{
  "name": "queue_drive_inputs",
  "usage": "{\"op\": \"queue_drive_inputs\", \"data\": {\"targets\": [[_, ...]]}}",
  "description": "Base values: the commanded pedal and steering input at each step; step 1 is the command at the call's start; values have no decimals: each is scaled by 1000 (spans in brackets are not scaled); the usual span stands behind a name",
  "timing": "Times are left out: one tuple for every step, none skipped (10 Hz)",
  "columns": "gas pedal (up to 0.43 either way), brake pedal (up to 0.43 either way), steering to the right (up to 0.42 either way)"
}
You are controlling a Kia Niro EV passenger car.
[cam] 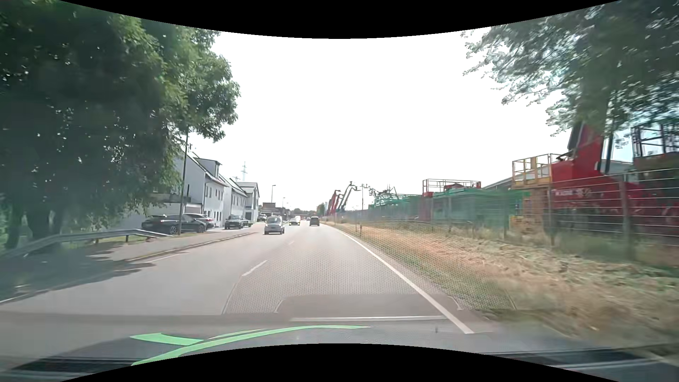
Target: Follow the waypoints while adhering to traffic rules and regulations
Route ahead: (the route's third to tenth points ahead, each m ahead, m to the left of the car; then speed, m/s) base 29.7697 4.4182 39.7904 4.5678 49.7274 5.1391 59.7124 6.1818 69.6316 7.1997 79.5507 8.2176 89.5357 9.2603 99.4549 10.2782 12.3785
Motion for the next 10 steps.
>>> {"op": "queue_drive_inputs", "data": {"targets": [[110,0,-12],[110,0,-12],[110,0,-12],[110,0,-12],[110,0,-12],[110,0,-12],[110,0,-12],[110,0,-11],[110,0,-11],[110,0,-11]]}}
